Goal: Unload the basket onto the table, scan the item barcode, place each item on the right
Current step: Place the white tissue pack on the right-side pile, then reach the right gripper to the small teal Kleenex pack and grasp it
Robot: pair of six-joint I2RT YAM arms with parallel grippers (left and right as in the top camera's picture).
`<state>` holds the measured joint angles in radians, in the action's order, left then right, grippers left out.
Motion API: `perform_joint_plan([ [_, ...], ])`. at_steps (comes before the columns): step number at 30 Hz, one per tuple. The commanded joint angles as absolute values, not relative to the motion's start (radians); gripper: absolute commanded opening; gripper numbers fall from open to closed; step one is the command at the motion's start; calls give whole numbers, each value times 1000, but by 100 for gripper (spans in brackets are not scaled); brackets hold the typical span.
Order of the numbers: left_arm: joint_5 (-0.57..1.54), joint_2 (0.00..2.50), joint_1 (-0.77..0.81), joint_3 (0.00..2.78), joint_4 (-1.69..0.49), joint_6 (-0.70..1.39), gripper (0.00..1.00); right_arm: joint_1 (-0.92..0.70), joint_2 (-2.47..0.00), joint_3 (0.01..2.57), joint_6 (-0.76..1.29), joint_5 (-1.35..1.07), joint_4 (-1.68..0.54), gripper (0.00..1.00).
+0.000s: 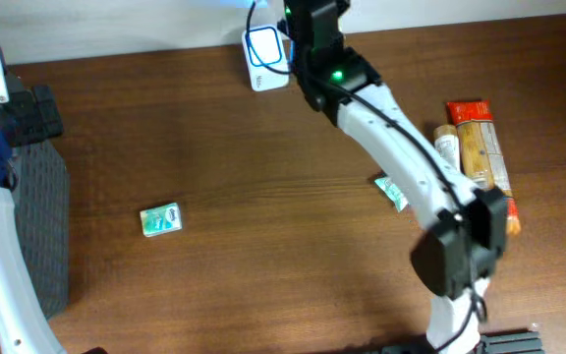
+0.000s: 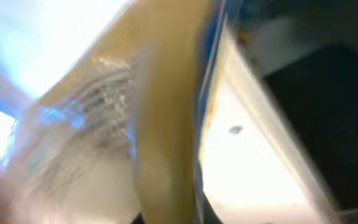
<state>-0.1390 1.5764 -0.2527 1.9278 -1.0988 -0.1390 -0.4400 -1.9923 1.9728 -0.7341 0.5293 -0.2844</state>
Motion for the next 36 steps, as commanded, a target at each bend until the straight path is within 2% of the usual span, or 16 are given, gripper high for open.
perform_joint_plan([
  [1,-139,1571,-257,1934,-1095,-155,99,-423,-1787,1984,-397,249,-539,4],
  [2,-139,1571,-257,1934,-1095,-155,99,-372,-1712,1985,-121,175,-766,4],
  [4,-139,1571,-257,1934,-1095,-155,99,-311,-1688,1985,44,165,-924,4],
  [7,-139,1571,-257,1934,-1095,-155,99,-131,-1724,1984,88,9,-1152,4],
  [10,-139,1571,-257,1934,-1095,-155,99,51,-1827,1979,175,-7,-1312,4],
  [19,-139,1571,-257,1934,-1095,-155,99,343,-2035,1837,192,-4,-1348,4],
  [20,-139,1571,-257,1934,-1095,-155,99,360,-2035,1835,192,-4,-1351,27],
  [22,-139,1571,-257,1934,-1095,-155,99,369,-2028,1836,142,-5,-1364,99],
  [25,-139,1571,-257,1934,-1095,-155,99,360,-2020,1876,123,-19,-1404,99],
  [28,-139,1571,-257,1934,-1095,-155,99,340,-2020,2035,120,-132,-1507,99],
  [30,-139,1571,-257,1934,-1095,-155,99,303,-2020,2154,118,-360,-1530,99],
  [33,-139,1571,-257,1934,-1095,-155,99,168,-2024,2173,83,-611,-1412,99],
  [36,-139,1571,-257,1934,-1095,-155,99,3,-2041,2146,86,-618,-1309,99],
])
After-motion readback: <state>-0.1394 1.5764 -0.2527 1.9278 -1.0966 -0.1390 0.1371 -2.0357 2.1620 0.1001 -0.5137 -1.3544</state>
